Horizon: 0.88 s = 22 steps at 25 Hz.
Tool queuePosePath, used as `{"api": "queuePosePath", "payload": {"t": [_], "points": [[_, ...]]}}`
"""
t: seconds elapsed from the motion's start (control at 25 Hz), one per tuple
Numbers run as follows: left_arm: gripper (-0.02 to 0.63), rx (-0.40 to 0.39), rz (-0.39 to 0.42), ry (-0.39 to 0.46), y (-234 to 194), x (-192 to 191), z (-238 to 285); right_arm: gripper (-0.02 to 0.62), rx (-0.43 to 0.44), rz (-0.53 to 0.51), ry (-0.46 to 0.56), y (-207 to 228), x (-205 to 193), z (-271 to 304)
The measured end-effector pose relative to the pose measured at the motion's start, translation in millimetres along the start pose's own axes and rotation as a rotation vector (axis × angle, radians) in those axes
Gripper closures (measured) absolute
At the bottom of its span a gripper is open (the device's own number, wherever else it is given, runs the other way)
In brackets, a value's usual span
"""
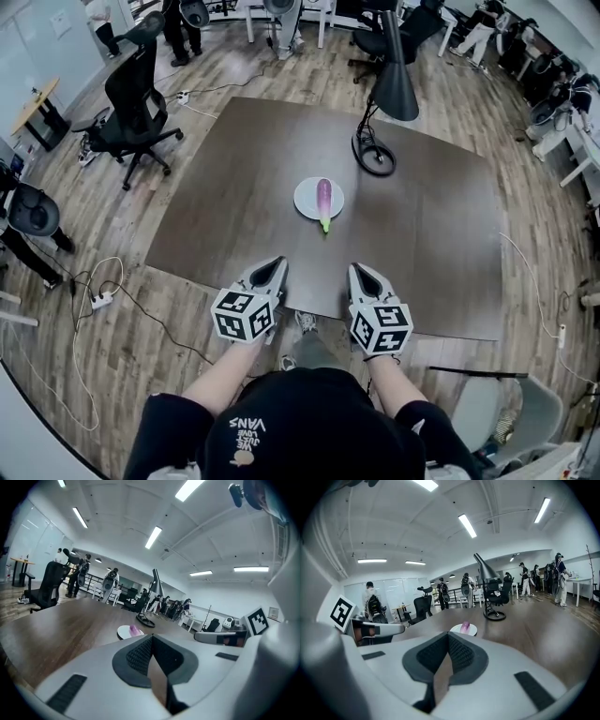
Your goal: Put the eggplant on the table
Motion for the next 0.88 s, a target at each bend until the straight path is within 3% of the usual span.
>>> {"api": "queuePosePath", "payload": {"t": [0.88], "points": [[0.595,-0.003,-0.011,0.039,8,0,-14,0.577,0.005,-0.020,0.017,-8,-1,-11]]}}
Point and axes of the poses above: the fingertips, and each gripper's own axes: z forward along the fingers, y to its right, x out of its top, the point moved 8 cm from there along -z, backward along the fingers, and after that the axes turned 4 degrees about z, right-handed, at the moved point
